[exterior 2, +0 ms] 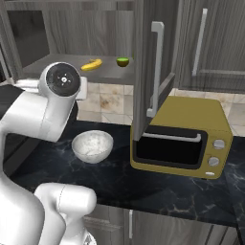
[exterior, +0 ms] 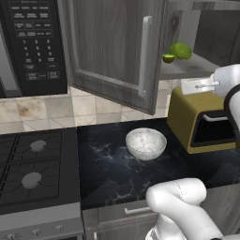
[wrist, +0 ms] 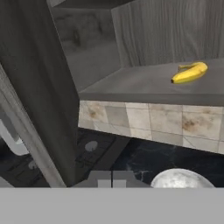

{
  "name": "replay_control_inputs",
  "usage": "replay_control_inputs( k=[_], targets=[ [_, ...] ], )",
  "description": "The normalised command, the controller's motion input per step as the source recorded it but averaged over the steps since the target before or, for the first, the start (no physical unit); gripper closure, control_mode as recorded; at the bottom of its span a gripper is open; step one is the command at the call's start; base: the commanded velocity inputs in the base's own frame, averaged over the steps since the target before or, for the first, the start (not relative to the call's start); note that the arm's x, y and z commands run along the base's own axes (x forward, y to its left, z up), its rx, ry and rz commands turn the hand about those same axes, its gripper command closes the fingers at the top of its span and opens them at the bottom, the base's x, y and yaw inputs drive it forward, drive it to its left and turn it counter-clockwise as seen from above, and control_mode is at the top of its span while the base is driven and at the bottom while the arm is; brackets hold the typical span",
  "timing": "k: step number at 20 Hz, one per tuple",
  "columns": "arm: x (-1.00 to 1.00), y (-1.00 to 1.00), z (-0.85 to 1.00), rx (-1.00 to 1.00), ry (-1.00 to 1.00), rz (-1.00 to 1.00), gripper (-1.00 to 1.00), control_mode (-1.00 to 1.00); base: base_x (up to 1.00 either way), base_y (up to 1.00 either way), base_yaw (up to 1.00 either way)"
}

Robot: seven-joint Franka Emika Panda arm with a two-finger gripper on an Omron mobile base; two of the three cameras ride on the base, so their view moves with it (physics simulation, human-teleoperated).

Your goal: Open the cabinet. Pick the banana and kiwi from the cabinet and place them into the bowl. Then close the cabinet.

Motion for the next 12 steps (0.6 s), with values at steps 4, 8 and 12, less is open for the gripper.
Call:
replay_control_inputs(
  k=[4, 8, 12],
  targets=[
    [0.59, 0.0, 0.0, 0.03, 0.0, 0.04, 1.0, -1.0, 0.0, 0.0, 0.0],
    [0.52, 0.03, -0.05, 0.01, 0.0, 0.02, 1.0, -1.0, 0.0, 0.0, 0.0],
    [0.15, 0.33, -0.19, 0.0, 0.0, 0.04, 1.0, -1.0, 0.0, 0.0, 0.0]
  ],
)
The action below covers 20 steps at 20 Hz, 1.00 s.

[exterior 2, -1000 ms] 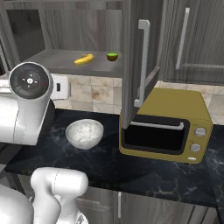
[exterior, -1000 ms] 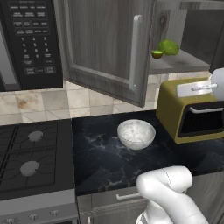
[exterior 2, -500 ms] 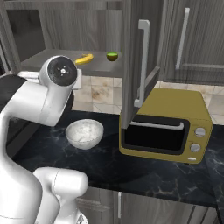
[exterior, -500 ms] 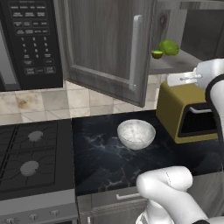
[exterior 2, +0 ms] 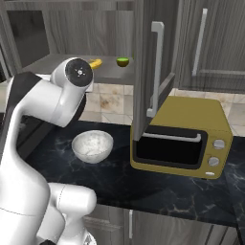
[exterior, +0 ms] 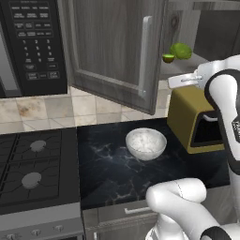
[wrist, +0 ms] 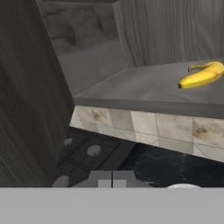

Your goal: Open the cabinet. Pick the banana and kiwi from the cabinet and place them into the bowl. Then close the cabinet.

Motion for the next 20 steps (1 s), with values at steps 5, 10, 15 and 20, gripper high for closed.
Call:
replay_control_inputs(
  k=[5, 10, 15, 20],
  targets=[
    [0.0, 0.47, -0.12, 0.0, 0.0, 0.06, 1.0, -1.0, 0.0, 0.0, 0.0],
    [0.0, 0.36, 0.0, 0.0, 0.0, 0.05, 1.0, -1.0, 0.0, 0.0, 0.0],
    [0.0, 0.41, 0.0, 0.0, 0.0, 0.08, 1.0, -1.0, 0.0, 0.0, 0.0],
    [-0.03, 0.59, 0.0, 0.0, 0.0, 0.1, 1.0, -1.0, 0.0, 0.0, 0.0]
  ],
)
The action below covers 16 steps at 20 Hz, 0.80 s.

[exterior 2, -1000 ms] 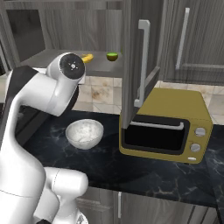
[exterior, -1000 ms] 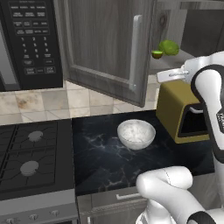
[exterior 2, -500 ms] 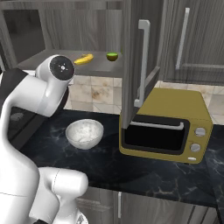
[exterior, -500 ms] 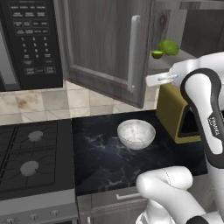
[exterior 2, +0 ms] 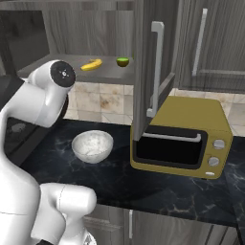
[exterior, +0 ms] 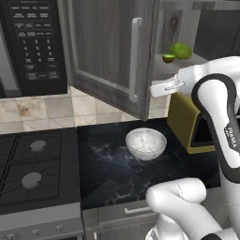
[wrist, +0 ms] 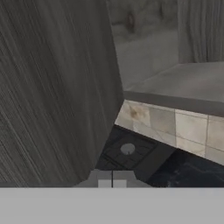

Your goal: Open the cabinet. Pick the banana and kiwi from the cabinet and place them into the bowl. Then close the cabinet.

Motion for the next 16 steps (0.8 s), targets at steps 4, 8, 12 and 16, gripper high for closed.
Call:
replay_control_inputs(
  k=[4, 8, 12, 16],
  targets=[
    [-0.08, 0.66, 0.0, 0.0, 0.0, 0.09, 1.0, -1.0, 0.0, 0.0, 0.0],
    [-0.05, 0.5, 0.0, 0.0, 0.0, 0.04, 1.0, -1.0, 0.0, 0.0, 0.0],
    [0.0, 0.39, 0.0, 0.0, 0.0, 0.0, 1.0, -1.0, 0.0, 0.0, 0.0],
    [0.0, 0.35, 0.0, 0.0, 0.0, 0.0, 1.0, -1.0, 0.0, 0.0, 0.0]
  ],
)
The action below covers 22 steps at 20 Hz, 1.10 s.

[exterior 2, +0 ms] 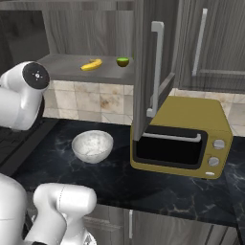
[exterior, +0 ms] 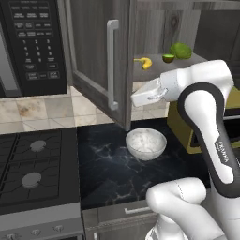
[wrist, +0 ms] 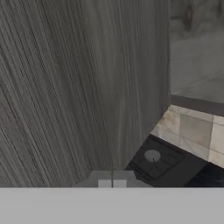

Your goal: Open the cabinet. Pick the banana and kiwi from the cabinet and place them into the bowl. Then close the cabinet.

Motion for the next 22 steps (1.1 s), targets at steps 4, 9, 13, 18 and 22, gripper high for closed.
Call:
replay_control_inputs(
  k=[4, 9, 13, 18, 22],
  targets=[
    [0.0, 0.39, 0.0, 0.0, 0.0, 0.0, 1.0, -1.0, 0.0, 0.0, 0.0],
    [0.0, 0.31, 0.0, 0.0, 0.01, 0.0, 1.0, -1.0, 0.0, 0.0, 0.0],
    [0.01, 0.27, 0.0, 0.0, 0.03, 0.0, 1.0, -1.0, 0.0, 0.0, 0.0],
    [0.08, 0.28, 0.0, 0.0, 0.05, 0.0, 1.0, -1.0, 0.0, 0.0, 0.0],
    [0.27, 0.17, 0.0, 0.0, 0.05, 0.0, 1.0, -1.0, 0.0, 0.0, 0.0]
  ],
)
